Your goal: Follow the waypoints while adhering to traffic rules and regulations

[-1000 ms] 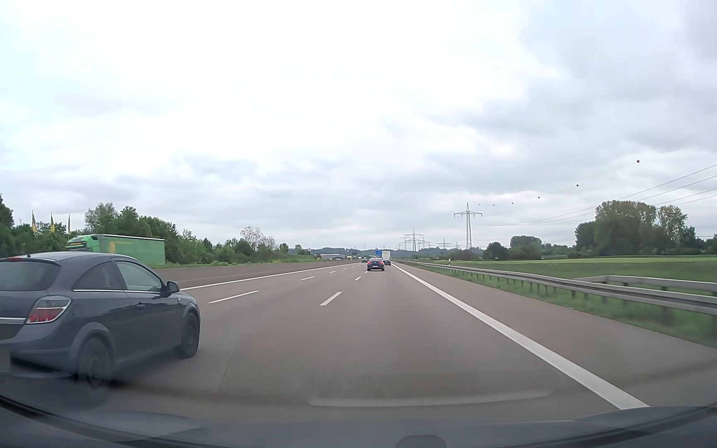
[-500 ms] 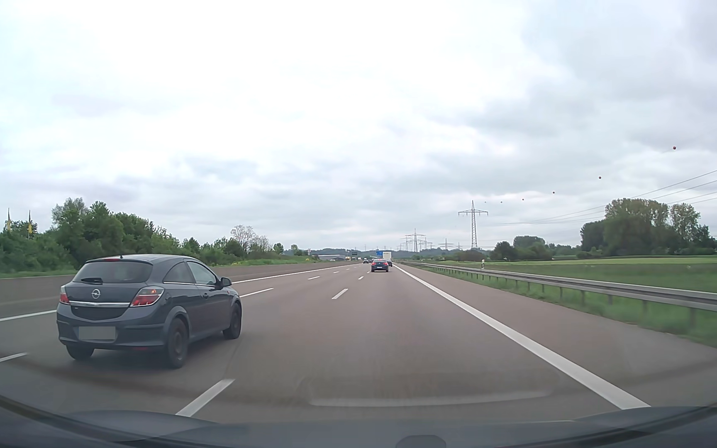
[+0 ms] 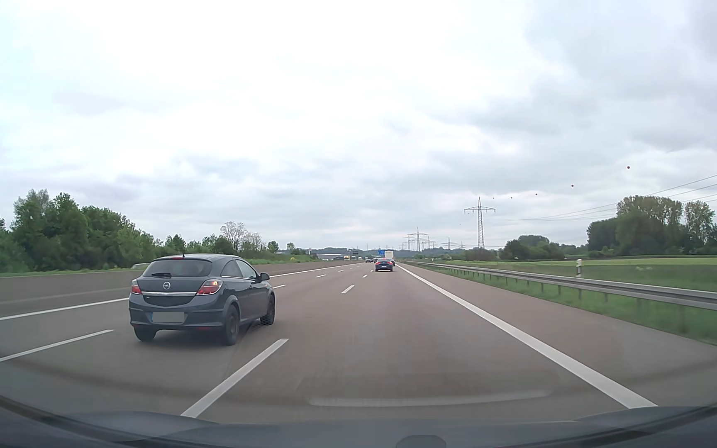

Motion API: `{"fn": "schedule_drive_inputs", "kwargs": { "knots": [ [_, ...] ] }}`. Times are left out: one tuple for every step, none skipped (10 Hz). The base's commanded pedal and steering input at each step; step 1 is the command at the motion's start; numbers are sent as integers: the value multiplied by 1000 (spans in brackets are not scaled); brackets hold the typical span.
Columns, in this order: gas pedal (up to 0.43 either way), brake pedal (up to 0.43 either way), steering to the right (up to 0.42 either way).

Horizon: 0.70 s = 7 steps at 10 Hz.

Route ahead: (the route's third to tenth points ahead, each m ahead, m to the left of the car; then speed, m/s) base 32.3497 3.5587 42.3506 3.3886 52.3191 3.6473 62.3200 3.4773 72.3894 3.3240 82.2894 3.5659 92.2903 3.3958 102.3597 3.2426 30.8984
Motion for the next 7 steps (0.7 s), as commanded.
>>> {"fn": "schedule_drive_inputs", "kwargs": {
  "knots": [
    [228, 0, -6],
    [299, 0, -8],
    [339, 0, -9],
    [370, 0, -9],
    [378, 0, -9],
    [378, 0, -9],
    [378, 0, -9]
  ]
}}
